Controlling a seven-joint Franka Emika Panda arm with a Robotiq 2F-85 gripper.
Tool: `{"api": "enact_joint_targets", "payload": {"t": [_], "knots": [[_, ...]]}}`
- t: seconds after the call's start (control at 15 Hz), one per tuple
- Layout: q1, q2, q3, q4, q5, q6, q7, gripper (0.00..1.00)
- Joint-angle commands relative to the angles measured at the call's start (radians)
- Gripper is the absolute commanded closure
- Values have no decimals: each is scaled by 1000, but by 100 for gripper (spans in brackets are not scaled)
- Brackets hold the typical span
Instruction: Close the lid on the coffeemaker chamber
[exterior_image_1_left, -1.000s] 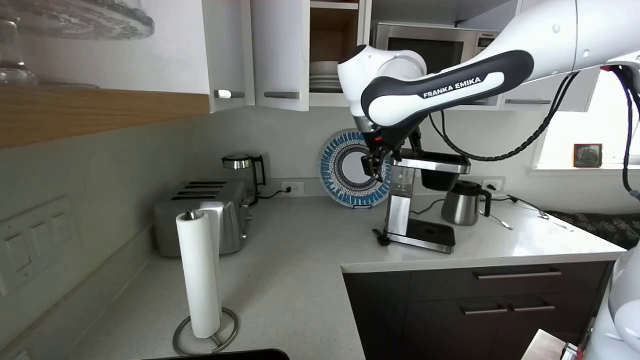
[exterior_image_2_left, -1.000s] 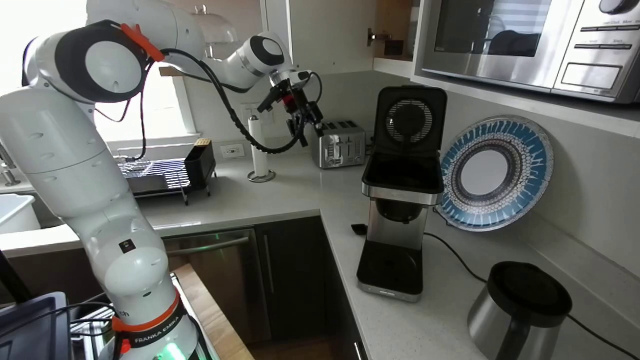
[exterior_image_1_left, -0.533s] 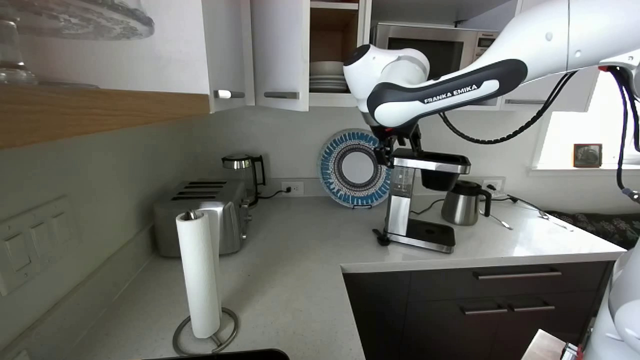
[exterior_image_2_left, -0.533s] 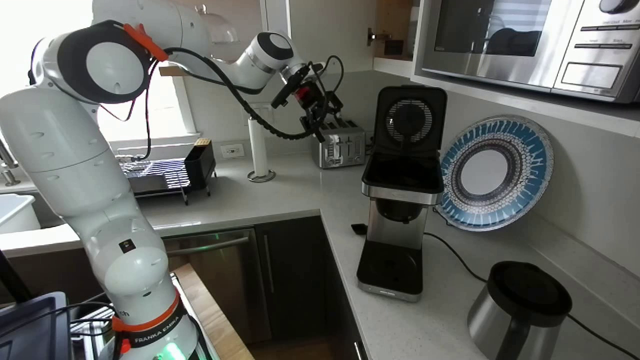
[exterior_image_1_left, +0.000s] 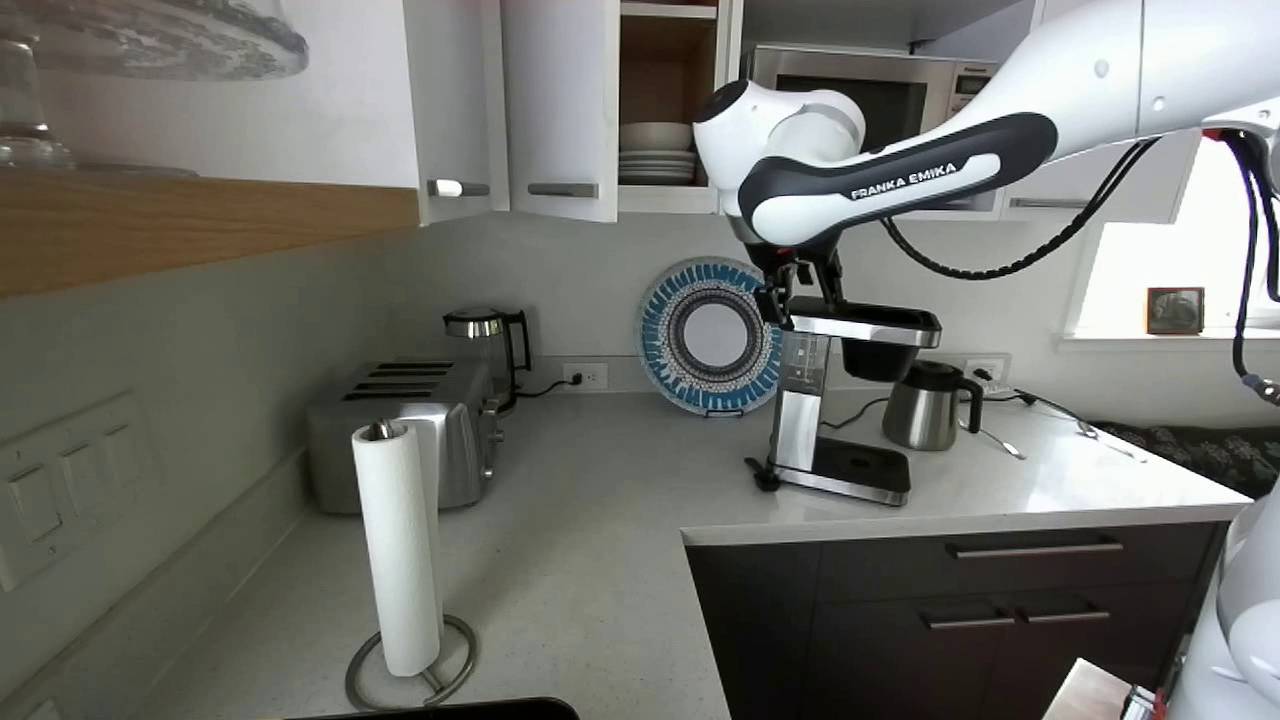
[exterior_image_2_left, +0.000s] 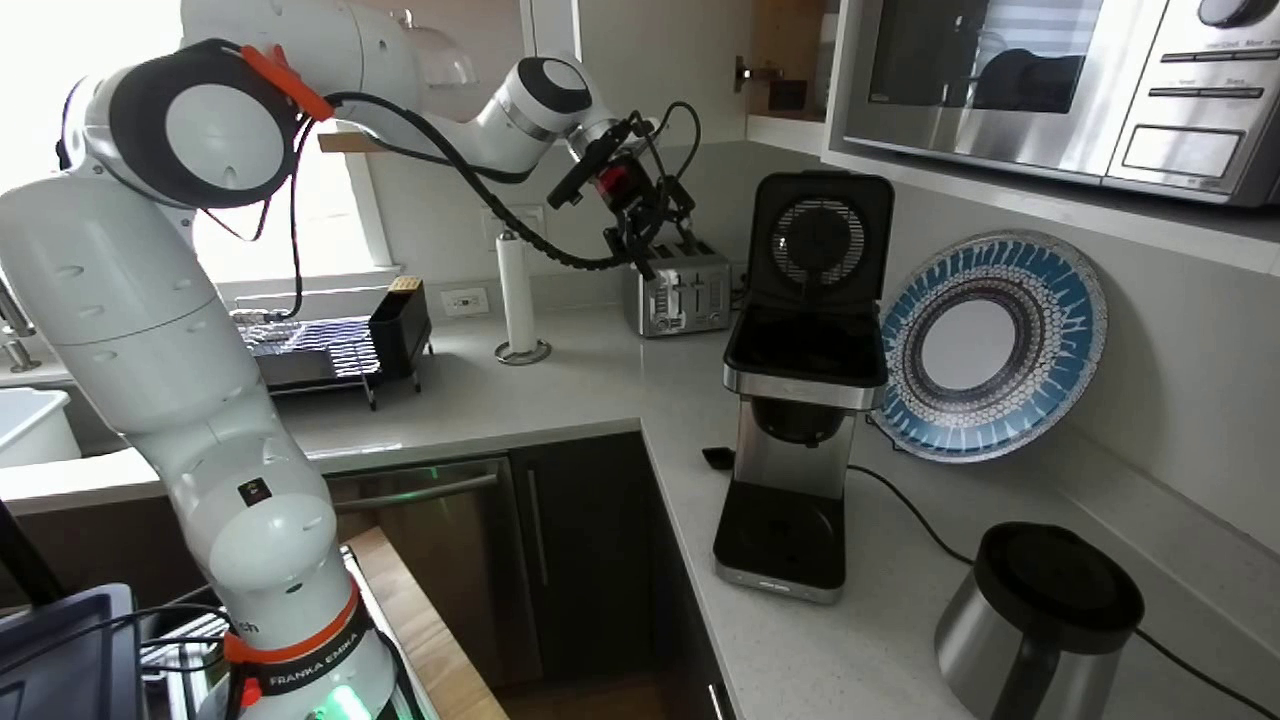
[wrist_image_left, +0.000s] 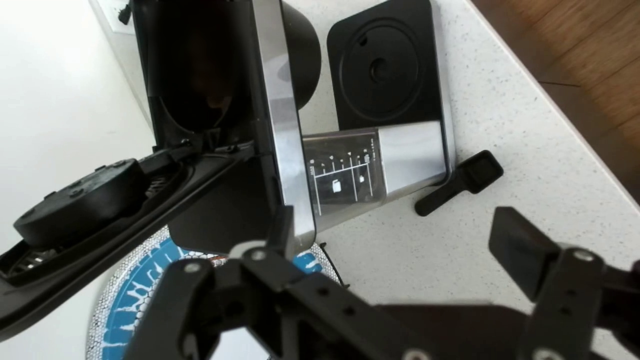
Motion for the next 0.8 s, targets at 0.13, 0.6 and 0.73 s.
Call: {"api": "enact_joint_targets", "payload": {"t": [0.13,0.6,0.73], "knots": [[1,18,-28,44,-59,54,-48,0],[-26,67,-96,118,-84,266,-153,26],[-33,84,-106,137,-92,313,-157,43]]}}
